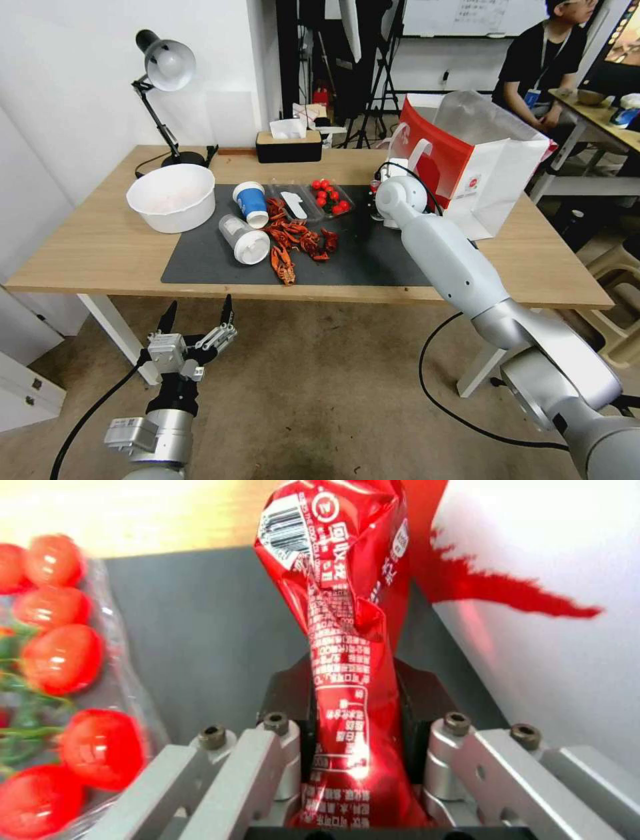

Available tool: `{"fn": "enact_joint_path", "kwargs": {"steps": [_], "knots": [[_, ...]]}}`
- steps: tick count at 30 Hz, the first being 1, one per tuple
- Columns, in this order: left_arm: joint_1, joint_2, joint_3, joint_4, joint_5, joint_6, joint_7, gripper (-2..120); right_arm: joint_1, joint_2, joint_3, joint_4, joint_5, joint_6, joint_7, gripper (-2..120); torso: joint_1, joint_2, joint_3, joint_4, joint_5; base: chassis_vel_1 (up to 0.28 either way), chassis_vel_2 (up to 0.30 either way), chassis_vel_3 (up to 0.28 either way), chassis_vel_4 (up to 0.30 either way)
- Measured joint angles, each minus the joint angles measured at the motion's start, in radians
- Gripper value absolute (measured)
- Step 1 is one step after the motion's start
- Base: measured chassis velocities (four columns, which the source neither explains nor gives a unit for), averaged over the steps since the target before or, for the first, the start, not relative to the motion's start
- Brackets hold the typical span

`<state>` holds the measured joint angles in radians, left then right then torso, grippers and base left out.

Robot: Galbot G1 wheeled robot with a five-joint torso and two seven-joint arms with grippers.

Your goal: Pick up the trash from the table and place it into the takeout bag.

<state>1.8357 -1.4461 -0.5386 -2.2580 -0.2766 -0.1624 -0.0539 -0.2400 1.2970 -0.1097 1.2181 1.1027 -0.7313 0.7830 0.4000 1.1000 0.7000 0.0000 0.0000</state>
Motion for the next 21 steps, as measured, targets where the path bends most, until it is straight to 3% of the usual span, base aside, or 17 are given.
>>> {"fn": "enact_joint_path", "kwargs": {"steps": [16,21], "knots": [[0.001,-0.003,-0.003,-0.003,0.001,-0.002,-0.001,100,-0.059,-0.069,-0.023,0.207,0.07,0.0,0.06,19,0.0,0.0,0.0,0.0,0.0,0.0,0.0,0.0,0.0],[0.005,-0.006,-0.003,-0.006,0.01,-0.002,-0.002,100,-0.145,-0.166,-0.032,0.436,0.169,0.0,0.106,19,0.0,0.0,0.0,0.0,-0.0001,0.0,0.0,0.0,0.0]]}}
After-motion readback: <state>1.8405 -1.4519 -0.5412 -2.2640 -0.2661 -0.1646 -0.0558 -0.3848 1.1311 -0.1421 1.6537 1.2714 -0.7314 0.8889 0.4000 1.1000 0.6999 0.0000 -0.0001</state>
